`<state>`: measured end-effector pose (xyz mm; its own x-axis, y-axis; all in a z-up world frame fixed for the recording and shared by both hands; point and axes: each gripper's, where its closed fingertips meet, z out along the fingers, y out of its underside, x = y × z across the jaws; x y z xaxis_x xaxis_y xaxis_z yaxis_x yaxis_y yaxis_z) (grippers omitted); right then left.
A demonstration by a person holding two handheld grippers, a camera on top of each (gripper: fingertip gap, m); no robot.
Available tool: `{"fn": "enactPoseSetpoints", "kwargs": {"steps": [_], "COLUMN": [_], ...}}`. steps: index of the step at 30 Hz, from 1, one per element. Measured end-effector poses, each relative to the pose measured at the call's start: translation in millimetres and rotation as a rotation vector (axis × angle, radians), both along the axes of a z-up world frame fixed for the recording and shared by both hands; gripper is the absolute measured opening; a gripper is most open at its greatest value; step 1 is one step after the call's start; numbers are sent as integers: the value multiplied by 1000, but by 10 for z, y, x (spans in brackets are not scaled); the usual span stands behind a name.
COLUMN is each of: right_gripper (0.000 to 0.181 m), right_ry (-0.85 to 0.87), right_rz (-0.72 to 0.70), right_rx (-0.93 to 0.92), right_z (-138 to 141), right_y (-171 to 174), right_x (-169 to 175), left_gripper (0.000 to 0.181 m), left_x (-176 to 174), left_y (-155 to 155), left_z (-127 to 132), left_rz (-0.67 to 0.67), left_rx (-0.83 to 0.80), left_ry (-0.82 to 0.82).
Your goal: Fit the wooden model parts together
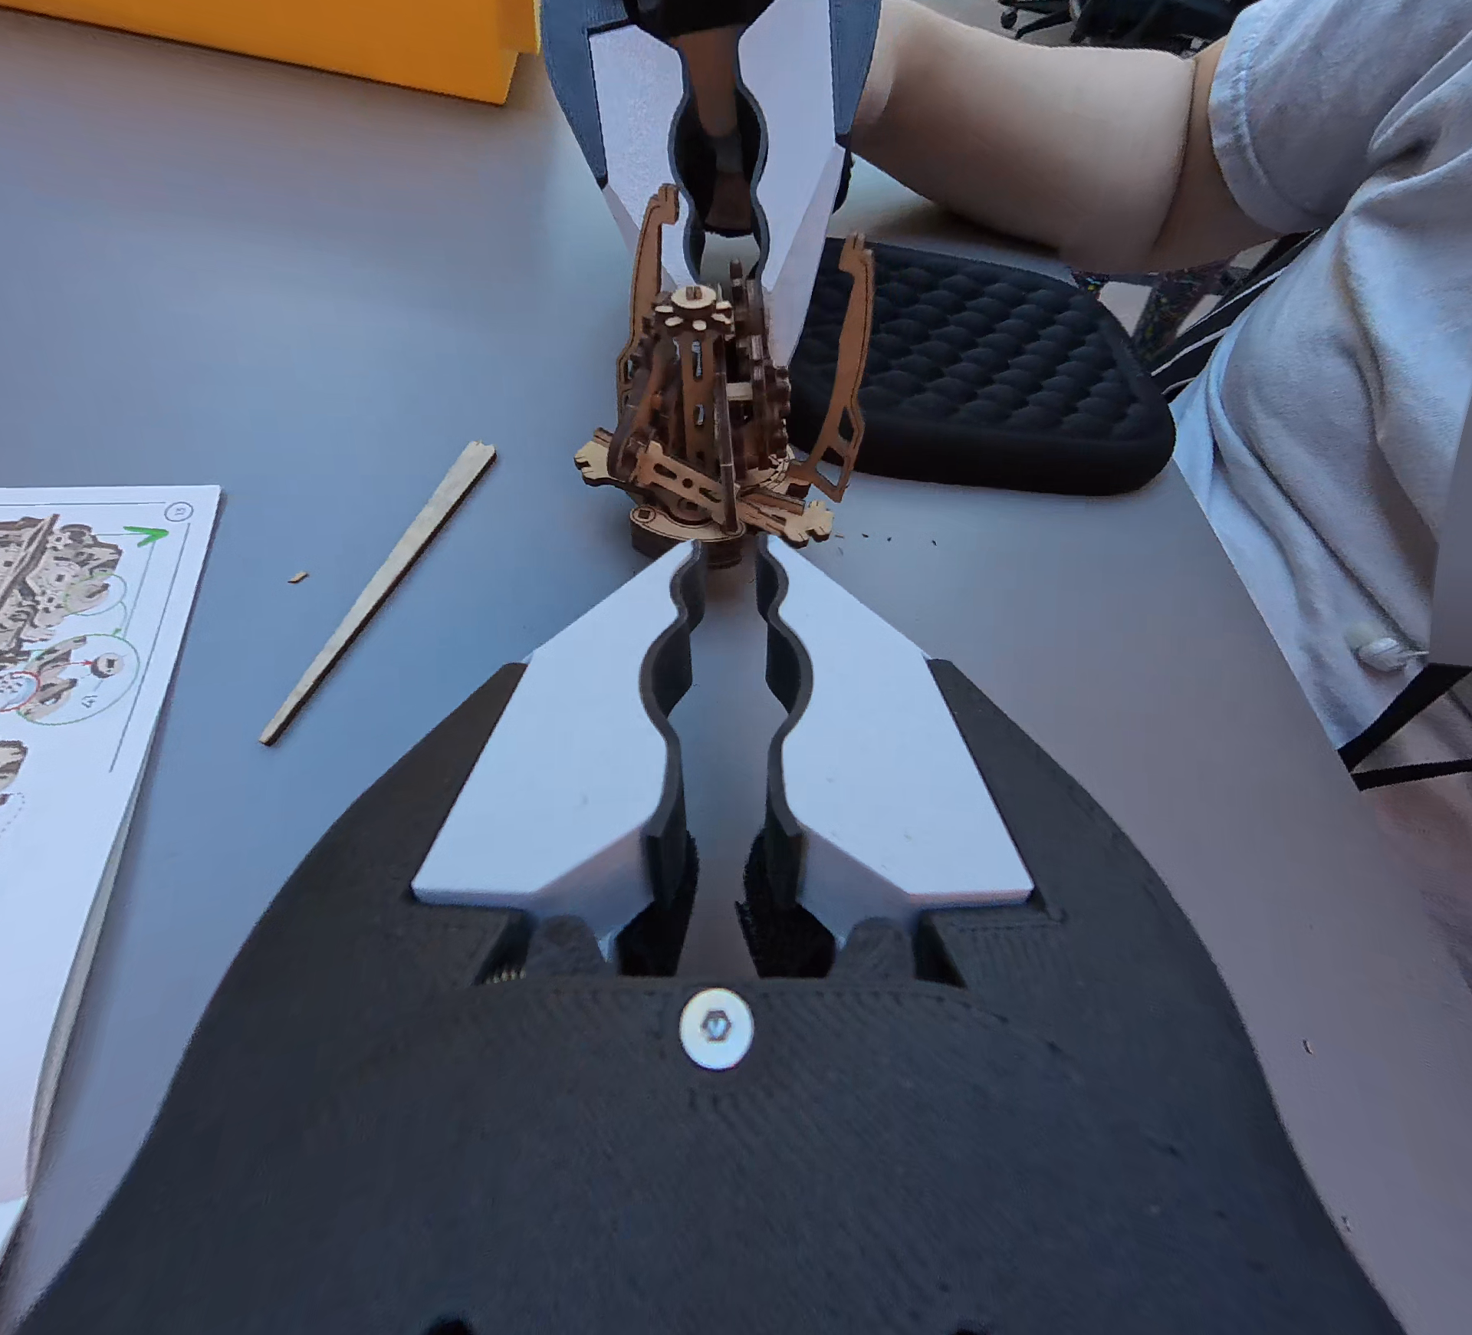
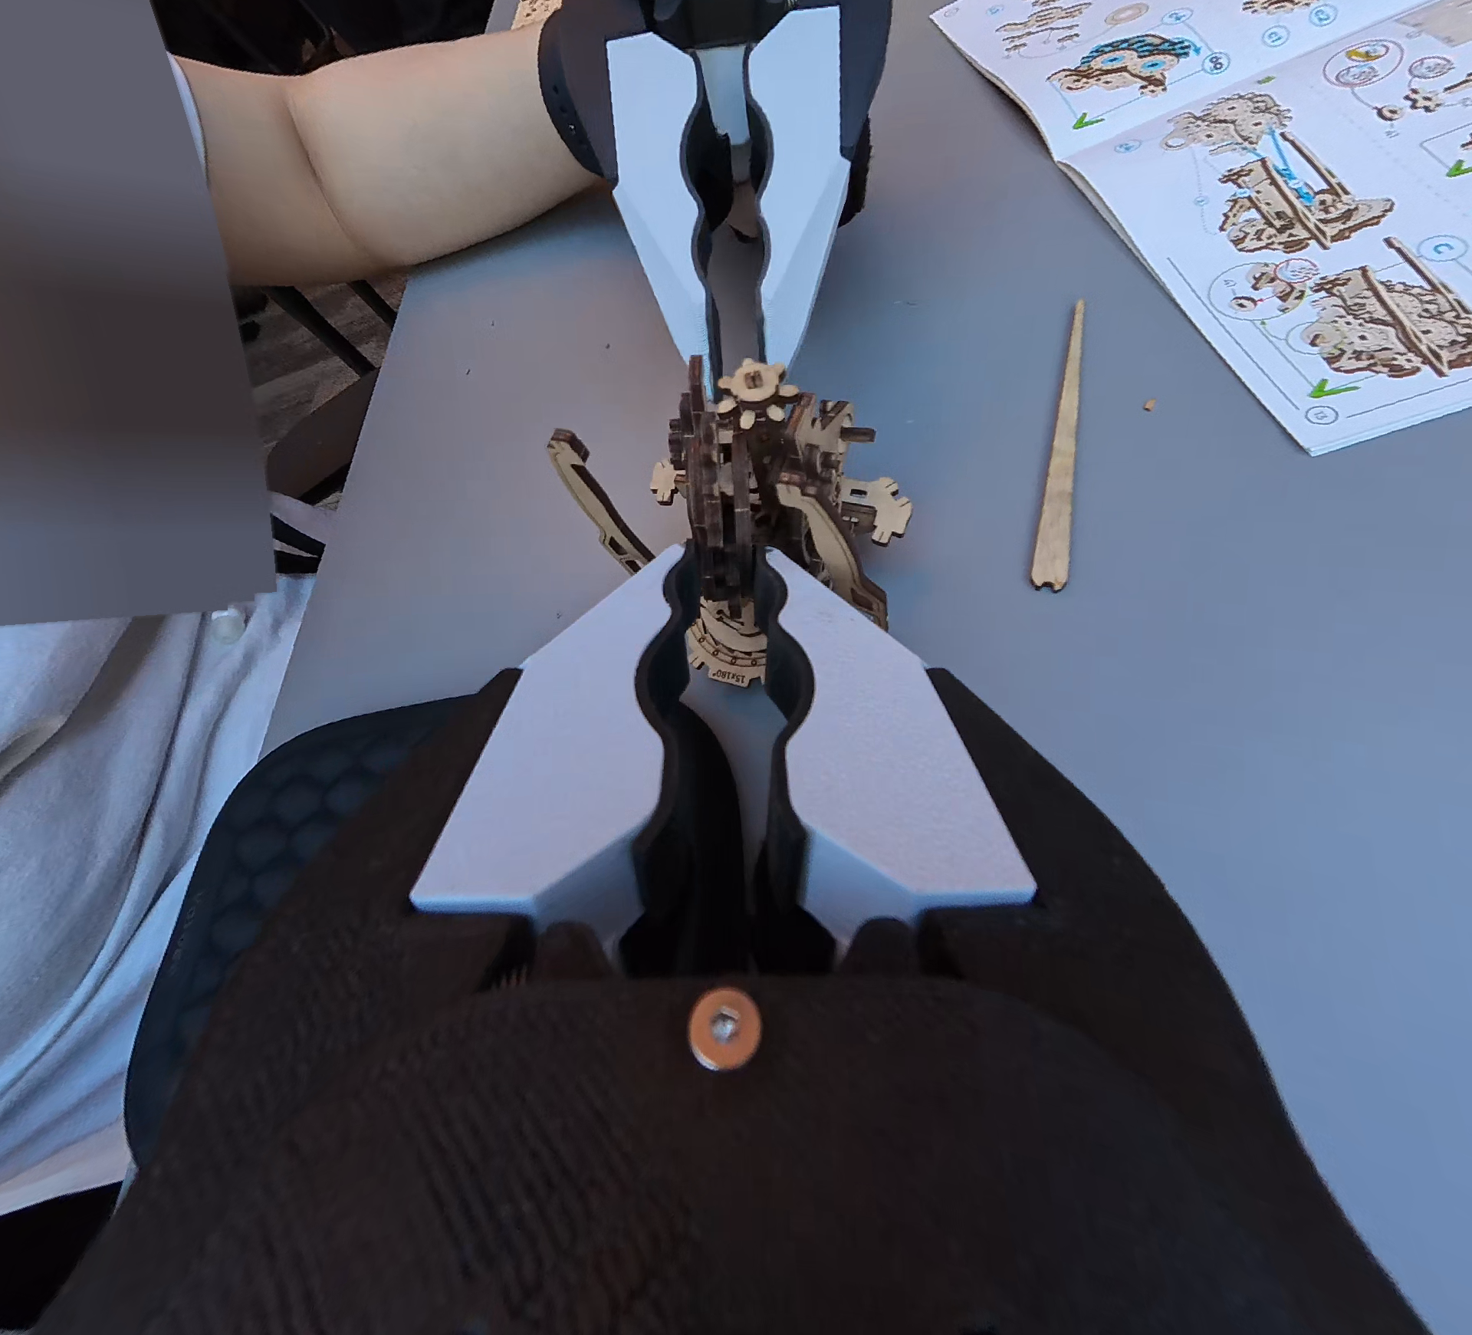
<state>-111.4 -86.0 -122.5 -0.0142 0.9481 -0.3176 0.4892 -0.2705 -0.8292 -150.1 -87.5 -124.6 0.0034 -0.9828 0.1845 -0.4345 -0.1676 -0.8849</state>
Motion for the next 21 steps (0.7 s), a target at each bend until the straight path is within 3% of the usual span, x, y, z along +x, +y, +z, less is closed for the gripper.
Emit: {"fn": "enactPoseSetpoints", "kwargs": {"steps": [10, 21], "right_gripper": [11, 12], "right_ry": [-29, -19], "right_rz": [-23, -5], "right_rx": [107, 257], "right_z": [6, 8], "right_y": [-5, -24], "right_x": [-24, -10], "left_gripper": [7, 26], "left_x": [44, 81], "left_y": [3, -60], "left_z": [-20, 4], "left_rz": [13, 15], "left_rx": [-18, -166], "left_ry": [11, -9]}}
